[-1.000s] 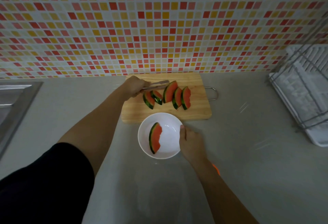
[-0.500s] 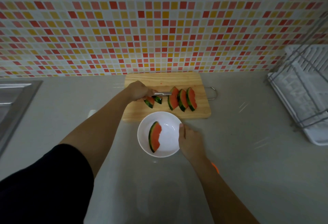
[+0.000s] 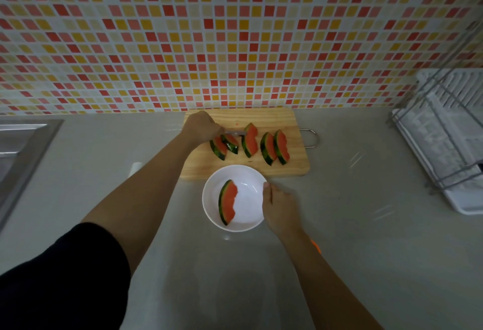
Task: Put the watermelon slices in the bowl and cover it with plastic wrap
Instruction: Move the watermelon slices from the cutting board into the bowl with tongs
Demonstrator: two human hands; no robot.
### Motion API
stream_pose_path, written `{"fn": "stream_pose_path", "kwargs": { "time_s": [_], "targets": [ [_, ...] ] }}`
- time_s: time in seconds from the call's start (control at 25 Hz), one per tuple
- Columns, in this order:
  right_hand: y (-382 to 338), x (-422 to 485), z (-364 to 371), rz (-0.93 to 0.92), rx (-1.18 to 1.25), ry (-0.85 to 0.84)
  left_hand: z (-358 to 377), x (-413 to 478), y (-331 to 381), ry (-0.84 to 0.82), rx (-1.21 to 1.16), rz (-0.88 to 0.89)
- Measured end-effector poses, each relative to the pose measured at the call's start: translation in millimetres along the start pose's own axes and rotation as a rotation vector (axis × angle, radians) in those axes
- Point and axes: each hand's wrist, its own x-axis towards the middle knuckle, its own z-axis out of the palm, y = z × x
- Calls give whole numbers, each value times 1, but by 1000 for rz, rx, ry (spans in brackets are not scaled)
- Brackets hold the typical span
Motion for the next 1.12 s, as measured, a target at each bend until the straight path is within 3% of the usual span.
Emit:
{"fn": "stream_pose_path", "kwargs": {
  "time_s": [0.24,0.4,0.72,0.8,1.0,1.12],
  "targets": [
    [0,1,0,39,70,-44,-39,-34,-19,24,-274,-54],
    [2,2,0,63,121,-40,-51,-93,-49,-25,-247,-64],
    [1,3,1,43,83,-44,15,-155,-44,18,436,121],
    [2,4,1,43,71,-42,15,-159,-38,34,486,118],
    [4,3,2,53,66,-42,-32,-121,-21,105,230,83],
    [3,2,2,43,79,-40,-18,-81,-4,-23,-90,-27]
  ]
}}
